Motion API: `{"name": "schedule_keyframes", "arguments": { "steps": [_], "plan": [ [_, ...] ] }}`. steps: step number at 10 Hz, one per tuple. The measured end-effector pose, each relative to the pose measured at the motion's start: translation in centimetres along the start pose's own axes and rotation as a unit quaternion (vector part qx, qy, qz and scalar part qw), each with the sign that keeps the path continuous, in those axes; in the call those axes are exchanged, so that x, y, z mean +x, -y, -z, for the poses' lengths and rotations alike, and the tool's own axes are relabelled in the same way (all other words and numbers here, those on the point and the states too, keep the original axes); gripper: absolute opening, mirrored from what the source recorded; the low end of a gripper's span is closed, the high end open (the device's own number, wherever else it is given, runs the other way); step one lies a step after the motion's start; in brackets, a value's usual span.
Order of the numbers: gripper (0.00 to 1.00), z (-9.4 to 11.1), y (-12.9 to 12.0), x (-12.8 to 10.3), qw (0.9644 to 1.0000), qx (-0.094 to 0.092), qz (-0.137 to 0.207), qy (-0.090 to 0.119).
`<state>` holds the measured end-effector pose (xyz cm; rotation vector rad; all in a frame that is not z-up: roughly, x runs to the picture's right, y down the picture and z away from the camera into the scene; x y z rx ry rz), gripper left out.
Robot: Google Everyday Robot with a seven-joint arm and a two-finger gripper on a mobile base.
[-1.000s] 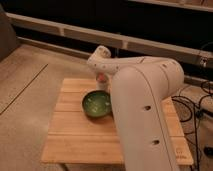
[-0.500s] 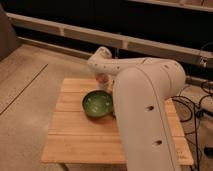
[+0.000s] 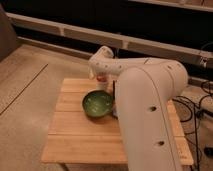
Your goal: Place the pepper in the ceramic cup
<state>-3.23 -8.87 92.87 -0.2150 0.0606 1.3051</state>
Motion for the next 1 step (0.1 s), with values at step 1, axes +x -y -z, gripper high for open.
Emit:
{"name": "schedule_keyframes", "arguments": {
  "steps": [1],
  "plan": [
    [0.8, 0.15, -0.1, -0.07, 1.0, -0.003, 0.0, 0.001]
  ]
}}
